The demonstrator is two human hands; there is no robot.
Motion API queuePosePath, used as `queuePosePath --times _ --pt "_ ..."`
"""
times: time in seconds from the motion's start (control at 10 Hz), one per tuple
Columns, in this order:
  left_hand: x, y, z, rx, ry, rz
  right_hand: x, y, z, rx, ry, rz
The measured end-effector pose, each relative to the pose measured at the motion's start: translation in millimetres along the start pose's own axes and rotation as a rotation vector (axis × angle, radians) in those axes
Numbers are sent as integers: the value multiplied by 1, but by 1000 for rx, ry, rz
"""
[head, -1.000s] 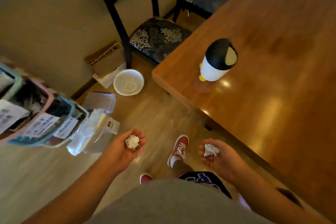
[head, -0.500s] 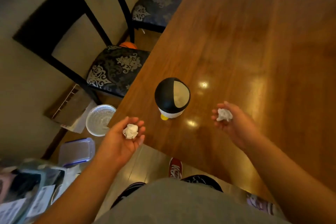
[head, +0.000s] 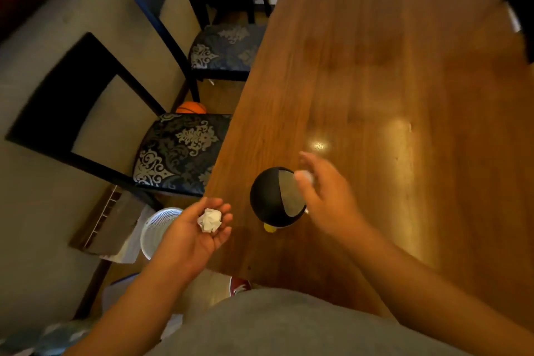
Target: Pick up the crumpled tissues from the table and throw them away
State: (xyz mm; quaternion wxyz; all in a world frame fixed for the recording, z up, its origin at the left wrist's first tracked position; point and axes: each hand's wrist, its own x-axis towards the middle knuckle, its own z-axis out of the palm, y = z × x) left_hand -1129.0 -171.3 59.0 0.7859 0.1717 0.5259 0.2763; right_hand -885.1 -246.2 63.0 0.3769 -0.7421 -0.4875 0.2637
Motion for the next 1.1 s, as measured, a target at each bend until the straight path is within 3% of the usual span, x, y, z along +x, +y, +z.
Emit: queuePosePath --times 0.1,0.2,0.3,0.5,0.6,0.7,0.8,0.9,1.0,1.1 --pt "6 9 5 50 6 8 -17 33 13 -77 -70 129" --pt "10 18 15 110 7 44 -27 58 3 9 62 265" --pt "9 23 39 332 -41 167 -43 81 -5 -54 16 322" --pt "1 20 118 1278 -300 791 -86 123 -1 -86 -42 461" --pt "2 17 149 1464 -474 1103 -105 140 7 -210 -83 470" --pt "15 14 159 1695 -580 1250 -118 153 8 -345 -94 446" --pt "35 16 153 2343 -630 1039 -123 162 6 -375 -53 433" --pt "39 22 146 2340 -626 1006 -121 164 0 -384 -36 453" --pt "31 30 144 2039 -563 1117 -119 167 -1 -387 -53 465" --pt "9 28 112 1793 -506 1079 -109 161 -8 -343 -84 482"
